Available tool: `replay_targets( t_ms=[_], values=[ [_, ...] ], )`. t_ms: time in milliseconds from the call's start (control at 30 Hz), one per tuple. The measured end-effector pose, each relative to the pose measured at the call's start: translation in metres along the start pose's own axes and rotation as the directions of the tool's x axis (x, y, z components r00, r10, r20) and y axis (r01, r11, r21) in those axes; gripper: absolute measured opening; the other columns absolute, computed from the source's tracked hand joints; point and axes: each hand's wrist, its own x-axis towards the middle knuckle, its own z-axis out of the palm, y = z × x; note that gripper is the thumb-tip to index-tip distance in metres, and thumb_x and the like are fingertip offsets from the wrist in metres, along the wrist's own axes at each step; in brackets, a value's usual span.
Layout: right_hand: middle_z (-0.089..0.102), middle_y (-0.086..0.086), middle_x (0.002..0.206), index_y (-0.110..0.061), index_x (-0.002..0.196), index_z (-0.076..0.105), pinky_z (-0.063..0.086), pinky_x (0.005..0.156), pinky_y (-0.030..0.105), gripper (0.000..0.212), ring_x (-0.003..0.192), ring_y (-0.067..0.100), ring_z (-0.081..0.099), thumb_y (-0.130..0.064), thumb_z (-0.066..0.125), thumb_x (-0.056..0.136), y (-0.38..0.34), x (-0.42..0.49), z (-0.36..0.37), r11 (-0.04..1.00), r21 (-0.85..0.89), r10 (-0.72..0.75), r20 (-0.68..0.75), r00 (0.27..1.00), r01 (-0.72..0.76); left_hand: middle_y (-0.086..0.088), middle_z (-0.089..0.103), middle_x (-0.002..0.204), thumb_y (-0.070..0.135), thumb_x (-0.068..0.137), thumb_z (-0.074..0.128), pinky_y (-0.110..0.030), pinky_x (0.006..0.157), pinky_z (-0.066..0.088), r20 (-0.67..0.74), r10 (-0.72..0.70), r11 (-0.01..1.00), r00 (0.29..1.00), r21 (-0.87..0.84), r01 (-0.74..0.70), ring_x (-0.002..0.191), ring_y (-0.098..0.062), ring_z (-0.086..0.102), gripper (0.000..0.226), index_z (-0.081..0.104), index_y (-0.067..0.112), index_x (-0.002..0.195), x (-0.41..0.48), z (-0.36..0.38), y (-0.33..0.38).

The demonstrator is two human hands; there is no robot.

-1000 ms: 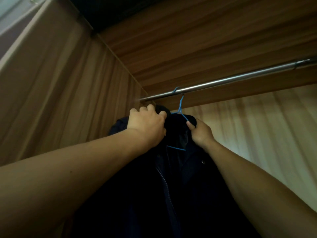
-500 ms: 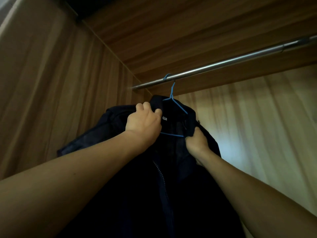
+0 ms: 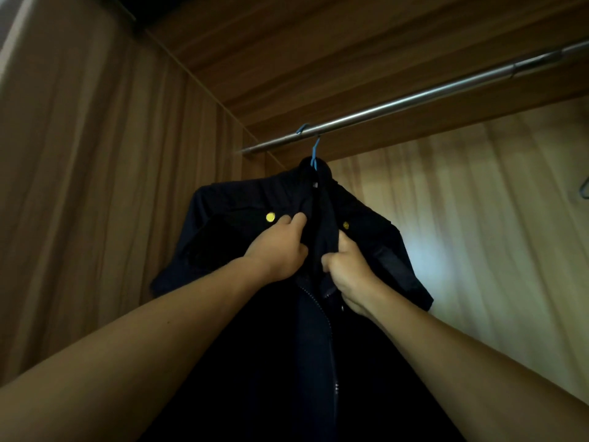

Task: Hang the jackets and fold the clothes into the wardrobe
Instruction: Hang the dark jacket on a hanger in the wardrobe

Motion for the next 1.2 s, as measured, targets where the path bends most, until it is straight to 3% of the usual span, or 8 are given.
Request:
replay_targets(
  t_ms=[167,300,533,667,767,900,1067,1200],
  values=[
    [0.073,-0.004,0.103,-0.028,0.122,0.062,0.055,0.078,0.029,0.050,0.096,0.016,0.069,0.005,0.053,0.085,-0.006,-0.009,-0.019,0.976,-0.216,0.030,-0.034,0.999,-0.036,-0.006,0.055,0.102,0.022,0.089,0.059,-0.046,0.078,0.053,-0.046,-0.059,0.994,0.997,-0.094,0.055,0.091,-0.029,0.059,0.028,0.034,0.022,0.101,-0.008,-0.003,0.010],
    [0.072,0.000,0.096,-0.028,0.108,0.063,0.052,0.071,0.029,0.037,0.089,0.019,0.069,-0.002,0.060,0.082,-0.004,-0.018,-0.035,0.969,-0.227,0.082,-0.085,0.993,-0.099,-0.002,0.046,0.114,0.025,0.086,0.064,-0.048,0.082,0.053,-0.131,-0.126,0.985,0.983,-0.135,0.108,0.096,-0.029,0.057,0.038,0.036,0.022,0.112,-0.008,-0.009,0.020],
    [0.070,0.004,0.096,-0.027,0.124,0.061,0.058,0.072,0.038,0.056,0.086,0.021,0.068,0.008,0.047,0.082,-0.008,-0.017,-0.037,0.986,-0.110,0.120,-0.048,0.992,-0.124,0.003,0.042,0.109,0.021,0.085,0.065,-0.044,0.090,0.046,-0.112,-0.089,0.984,0.990,-0.166,0.070,0.098,-0.024,0.054,0.035,0.039,0.020,0.109,0.007,-0.007,0.041],
    [0.056,-0.003,0.142,-0.037,0.156,0.034,0.055,0.100,0.039,0.074,0.122,0.019,0.060,-0.007,0.046,0.089,-0.010,0.008,-0.031,0.983,-0.138,0.125,0.019,0.992,-0.122,-0.006,0.050,0.112,0.015,0.084,0.065,-0.042,0.086,0.050,-0.042,-0.032,0.974,0.999,-0.223,0.022,0.101,-0.029,0.057,0.035,0.046,0.013,0.114,0.015,-0.001,0.047],
    [0.068,-0.001,0.129,-0.039,0.149,0.043,0.057,0.098,0.042,0.060,0.112,0.018,0.068,-0.010,0.049,0.097,-0.002,0.004,-0.033,0.977,-0.188,0.118,0.082,0.990,-0.101,-0.009,0.048,0.126,0.020,0.086,0.064,-0.045,0.096,0.049,0.013,-0.027,0.978,1.000,-0.206,0.029,0.112,-0.031,0.056,0.047,0.045,0.012,0.129,0.008,0.011,0.041],
    [0.067,-0.011,0.121,-0.037,0.149,0.040,0.054,0.095,0.030,0.053,0.109,0.007,0.065,-0.028,0.058,0.099,0.019,-0.025,-0.042,0.956,-0.280,0.118,0.101,0.988,-0.085,-0.010,0.021,0.161,0.041,0.098,0.054,-0.046,0.116,0.034,0.053,-0.084,0.991,0.995,-0.101,0.089,0.144,-0.031,0.031,0.079,0.014,0.016,0.160,-0.025,0.034,0.032],
    [0.060,-0.005,0.138,-0.031,0.157,0.027,0.046,0.096,0.024,0.063,0.122,0.013,0.060,-0.043,0.055,0.102,0.047,-0.080,-0.040,0.889,-0.441,0.144,0.007,0.990,-0.127,-0.010,-0.013,0.167,0.048,0.100,0.052,-0.038,0.124,0.011,0.089,-0.135,0.964,0.987,-0.219,0.152,0.154,-0.027,-0.005,0.088,-0.003,0.016,0.162,-0.090,0.067,0.031],
    [0.072,-0.002,0.097,-0.027,0.145,0.046,0.052,0.087,0.034,0.048,0.094,0.016,0.068,-0.046,0.055,0.101,0.060,-0.134,-0.054,0.754,-0.632,0.208,-0.027,0.978,-0.178,-0.009,-0.009,0.165,0.027,0.097,0.061,-0.036,0.125,0.015,0.155,-0.167,0.942,0.974,-0.267,0.204,0.153,-0.028,-0.001,0.090,-0.001,0.016,0.162,-0.143,0.085,0.032]
  ],
)
